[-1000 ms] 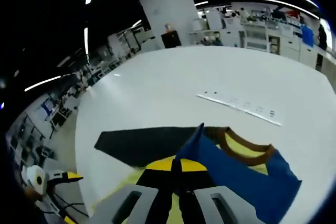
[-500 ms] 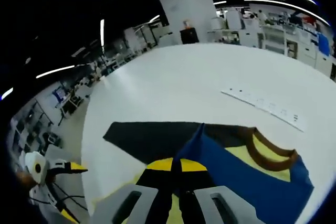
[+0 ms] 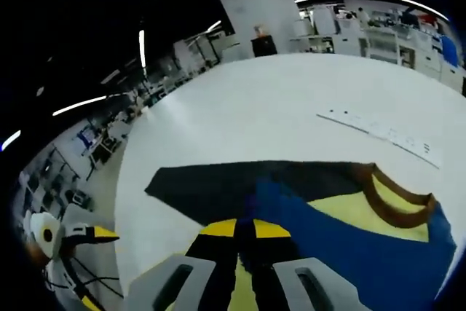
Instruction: Fold the garment on the visible template until the final outline fits inside the template.
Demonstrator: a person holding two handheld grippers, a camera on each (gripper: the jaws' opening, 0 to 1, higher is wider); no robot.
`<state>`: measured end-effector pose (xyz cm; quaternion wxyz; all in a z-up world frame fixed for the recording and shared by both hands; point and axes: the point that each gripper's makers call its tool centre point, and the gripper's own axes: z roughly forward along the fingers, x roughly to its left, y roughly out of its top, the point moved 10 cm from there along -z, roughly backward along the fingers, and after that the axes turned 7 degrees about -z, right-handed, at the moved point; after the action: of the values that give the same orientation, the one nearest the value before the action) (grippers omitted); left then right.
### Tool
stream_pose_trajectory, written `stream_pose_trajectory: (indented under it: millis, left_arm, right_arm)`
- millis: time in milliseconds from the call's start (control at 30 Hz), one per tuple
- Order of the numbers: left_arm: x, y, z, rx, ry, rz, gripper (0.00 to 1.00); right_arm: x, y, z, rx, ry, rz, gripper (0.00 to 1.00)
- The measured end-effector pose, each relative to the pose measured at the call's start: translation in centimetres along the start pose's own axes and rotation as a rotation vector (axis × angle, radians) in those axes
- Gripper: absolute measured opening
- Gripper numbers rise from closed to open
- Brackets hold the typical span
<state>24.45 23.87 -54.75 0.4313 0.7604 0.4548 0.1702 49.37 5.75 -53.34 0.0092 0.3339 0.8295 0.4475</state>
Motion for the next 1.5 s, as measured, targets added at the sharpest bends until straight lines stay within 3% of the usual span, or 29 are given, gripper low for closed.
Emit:
stream_pose_trajectory:
  millis: [300,433,833,1167,1300,1500]
  left_arm:
    - [0.3,0.4,-0.2,-0.007,0.008,0.012,0.99]
    - [0.5,0.7,-0.2,-0.009,0.017,0.021,0.99]
    - [0.9,1.3,-0.1,-0.011,0.027,0.037,0.99]
    - [0.9,1.2,-0.2,-0.008,0.029,0.038,0.99]
    - [0.9,1.1,-0.2,-0.008,0.029,0.036,0.99]
    - [1.0,1.1,-0.1,-0.006,0.028,0.041,0.99]
  right_arm:
    - [-0.7,-0.7,-1.9,0.022,-0.058,-0.08,0.35]
    - [-1.6,-1.5,-3.3,0.019,-0.106,-0.124,0.53]
    - [-4.3,-4.7,-8.0,0.049,-0.192,-0.113,0.74]
    - [-6.5,-7.7,-11.8,0.058,-0.264,-0.12,0.7]
    - [-7.3,-9.1,-13.2,0.085,-0.307,-0.165,0.63]
    - [-8.3,-10.9,-14.5,0.093,-0.327,-0.143,0.56]
